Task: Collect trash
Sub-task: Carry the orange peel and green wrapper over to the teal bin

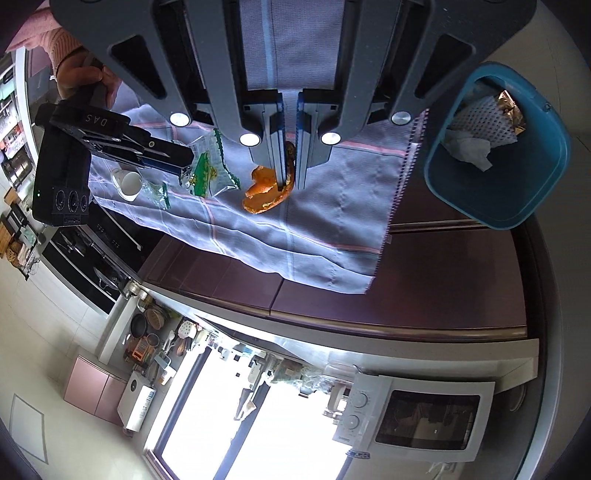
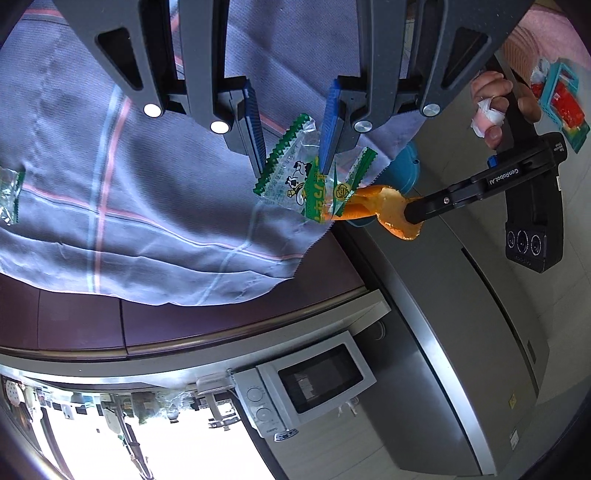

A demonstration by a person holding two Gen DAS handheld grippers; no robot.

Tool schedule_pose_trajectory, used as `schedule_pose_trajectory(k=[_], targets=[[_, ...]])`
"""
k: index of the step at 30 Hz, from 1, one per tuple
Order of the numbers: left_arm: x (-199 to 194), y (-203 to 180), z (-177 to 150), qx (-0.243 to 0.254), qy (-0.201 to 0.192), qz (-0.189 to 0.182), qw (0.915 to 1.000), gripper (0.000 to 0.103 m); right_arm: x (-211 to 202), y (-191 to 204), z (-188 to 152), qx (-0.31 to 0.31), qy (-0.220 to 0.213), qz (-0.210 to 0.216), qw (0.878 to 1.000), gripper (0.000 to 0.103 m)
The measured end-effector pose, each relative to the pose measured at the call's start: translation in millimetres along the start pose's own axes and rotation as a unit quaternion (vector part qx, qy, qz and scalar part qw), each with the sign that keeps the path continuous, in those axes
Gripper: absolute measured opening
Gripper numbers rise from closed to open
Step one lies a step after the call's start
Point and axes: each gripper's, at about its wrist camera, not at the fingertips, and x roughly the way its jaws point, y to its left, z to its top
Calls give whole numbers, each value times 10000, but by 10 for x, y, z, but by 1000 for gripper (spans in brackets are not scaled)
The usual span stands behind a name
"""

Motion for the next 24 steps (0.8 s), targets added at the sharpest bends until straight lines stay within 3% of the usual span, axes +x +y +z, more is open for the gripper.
schedule_pose_trajectory(k=[12,24], targets=[[-454,632,47,-434,-370,533,9969,5,457,453,206,-387,289,412,9980,27],[-625,1198,30,-793,-479,1129,9893,5,1041,911,385,-798,669,691,9922,27]])
